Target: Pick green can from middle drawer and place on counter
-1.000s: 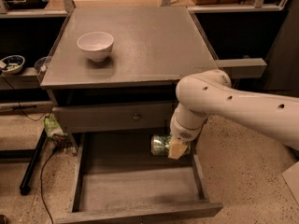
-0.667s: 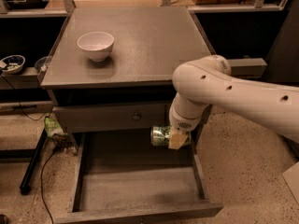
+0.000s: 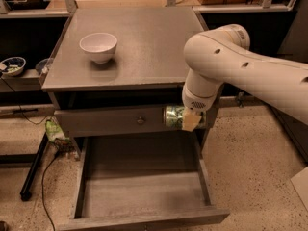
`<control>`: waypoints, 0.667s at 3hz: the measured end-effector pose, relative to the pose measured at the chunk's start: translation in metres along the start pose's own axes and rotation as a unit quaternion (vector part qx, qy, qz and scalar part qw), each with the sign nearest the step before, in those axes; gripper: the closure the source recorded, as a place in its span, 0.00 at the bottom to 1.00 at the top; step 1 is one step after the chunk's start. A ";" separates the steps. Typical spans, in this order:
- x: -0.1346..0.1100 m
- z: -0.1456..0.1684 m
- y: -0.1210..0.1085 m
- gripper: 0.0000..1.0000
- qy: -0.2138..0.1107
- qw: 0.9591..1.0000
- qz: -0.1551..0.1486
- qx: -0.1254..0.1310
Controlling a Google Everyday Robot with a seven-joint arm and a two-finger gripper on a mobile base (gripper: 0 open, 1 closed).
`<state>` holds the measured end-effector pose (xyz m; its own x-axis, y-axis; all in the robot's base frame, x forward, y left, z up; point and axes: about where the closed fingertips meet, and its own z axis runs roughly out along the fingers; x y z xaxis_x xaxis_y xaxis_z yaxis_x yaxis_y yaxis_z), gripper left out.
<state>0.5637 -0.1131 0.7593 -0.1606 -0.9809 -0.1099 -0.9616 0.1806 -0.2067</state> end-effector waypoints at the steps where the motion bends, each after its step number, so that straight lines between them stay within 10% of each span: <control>1: 0.000 0.000 0.000 1.00 0.000 1.000 0.000 0.000; 2: 0.004 0.006 -0.008 1.00 0.003 1.000 0.017 -0.003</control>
Offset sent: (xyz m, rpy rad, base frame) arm 0.0180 -0.0120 -0.0098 0.0104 0.0198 -0.0779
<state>0.5714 -0.1184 0.7549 -0.1948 -0.9745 -0.1114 -0.9568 0.2138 -0.1973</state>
